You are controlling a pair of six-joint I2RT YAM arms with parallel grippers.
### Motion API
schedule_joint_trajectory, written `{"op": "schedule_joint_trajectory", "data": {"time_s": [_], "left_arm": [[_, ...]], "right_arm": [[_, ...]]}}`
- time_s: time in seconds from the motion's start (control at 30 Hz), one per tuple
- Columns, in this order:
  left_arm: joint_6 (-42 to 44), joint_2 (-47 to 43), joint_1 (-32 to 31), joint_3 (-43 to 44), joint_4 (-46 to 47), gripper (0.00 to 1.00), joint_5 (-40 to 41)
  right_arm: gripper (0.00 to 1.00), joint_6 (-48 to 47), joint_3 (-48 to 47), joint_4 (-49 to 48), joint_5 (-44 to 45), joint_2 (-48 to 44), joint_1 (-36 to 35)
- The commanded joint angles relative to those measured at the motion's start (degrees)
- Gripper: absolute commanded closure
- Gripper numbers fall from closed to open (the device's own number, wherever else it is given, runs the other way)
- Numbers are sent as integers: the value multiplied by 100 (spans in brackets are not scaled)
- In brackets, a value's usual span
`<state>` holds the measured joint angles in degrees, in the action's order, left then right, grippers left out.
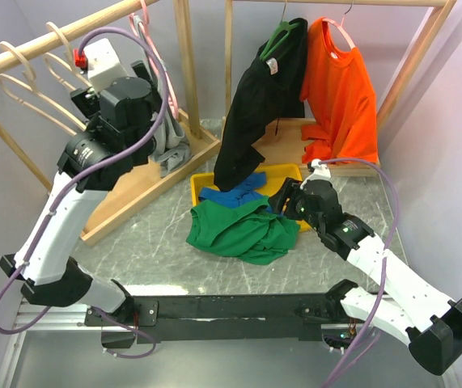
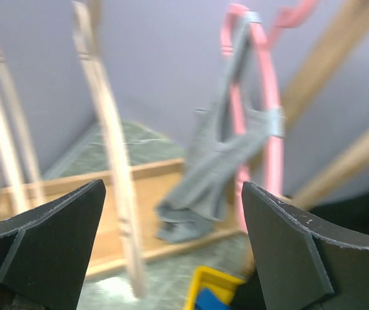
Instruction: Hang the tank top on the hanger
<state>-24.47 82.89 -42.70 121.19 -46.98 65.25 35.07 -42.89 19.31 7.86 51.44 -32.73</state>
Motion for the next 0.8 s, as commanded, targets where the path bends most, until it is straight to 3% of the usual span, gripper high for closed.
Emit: {"op": "schedule_joint_trajectory", "data": {"time_s": [0.0,0.1,0.37,0.77], "left_arm": [[276,-186,410,107,-137,8,374],[189,-107,901,159,-355,9,24],[-75,77,2053,1,-478,22,-1190],[-155,455,2556,151,-496,36,-1832]], "right_arm": [[32,-35,9,-94,-39,-55,21],[32,-27,9,-103,-74,-38,21],[32,-26,-78,-59,-214,41,21],[32,-53,-114,117,-214,-125,21]]}}
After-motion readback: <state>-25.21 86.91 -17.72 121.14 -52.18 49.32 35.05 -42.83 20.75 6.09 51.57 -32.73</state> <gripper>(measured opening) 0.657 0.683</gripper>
